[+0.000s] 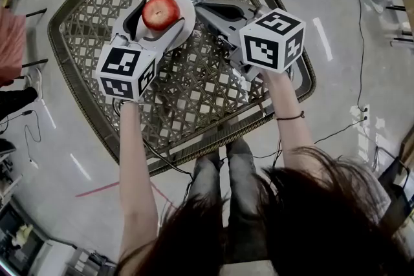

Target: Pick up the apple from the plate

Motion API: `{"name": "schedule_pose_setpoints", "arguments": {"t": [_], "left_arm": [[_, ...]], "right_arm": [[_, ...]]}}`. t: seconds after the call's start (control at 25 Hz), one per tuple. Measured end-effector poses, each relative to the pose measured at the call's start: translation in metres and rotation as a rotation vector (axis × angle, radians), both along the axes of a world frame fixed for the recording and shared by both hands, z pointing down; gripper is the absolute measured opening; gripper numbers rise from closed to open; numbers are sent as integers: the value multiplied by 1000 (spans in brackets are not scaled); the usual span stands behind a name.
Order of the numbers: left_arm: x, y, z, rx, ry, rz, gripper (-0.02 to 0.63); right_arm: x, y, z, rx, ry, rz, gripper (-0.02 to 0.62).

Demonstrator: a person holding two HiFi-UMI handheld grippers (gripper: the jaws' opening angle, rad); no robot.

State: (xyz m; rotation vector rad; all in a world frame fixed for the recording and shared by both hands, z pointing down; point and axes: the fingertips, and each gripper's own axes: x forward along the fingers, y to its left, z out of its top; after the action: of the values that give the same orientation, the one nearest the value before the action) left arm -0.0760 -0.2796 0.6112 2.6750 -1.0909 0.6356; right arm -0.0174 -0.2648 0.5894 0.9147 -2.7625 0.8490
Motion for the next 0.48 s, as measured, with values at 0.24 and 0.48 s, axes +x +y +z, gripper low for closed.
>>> {"name": "schedule_pose_setpoints", "arguments": {"t": [0.24, 0.48], "left_arm": [[-1, -1, 0, -2, 7, -8, 400], [-1, 1, -3, 3, 25, -14, 400]], "right_arm": [[0, 0, 0, -1, 0, 0, 9], [1, 1, 0, 0, 3, 3, 9]]}}
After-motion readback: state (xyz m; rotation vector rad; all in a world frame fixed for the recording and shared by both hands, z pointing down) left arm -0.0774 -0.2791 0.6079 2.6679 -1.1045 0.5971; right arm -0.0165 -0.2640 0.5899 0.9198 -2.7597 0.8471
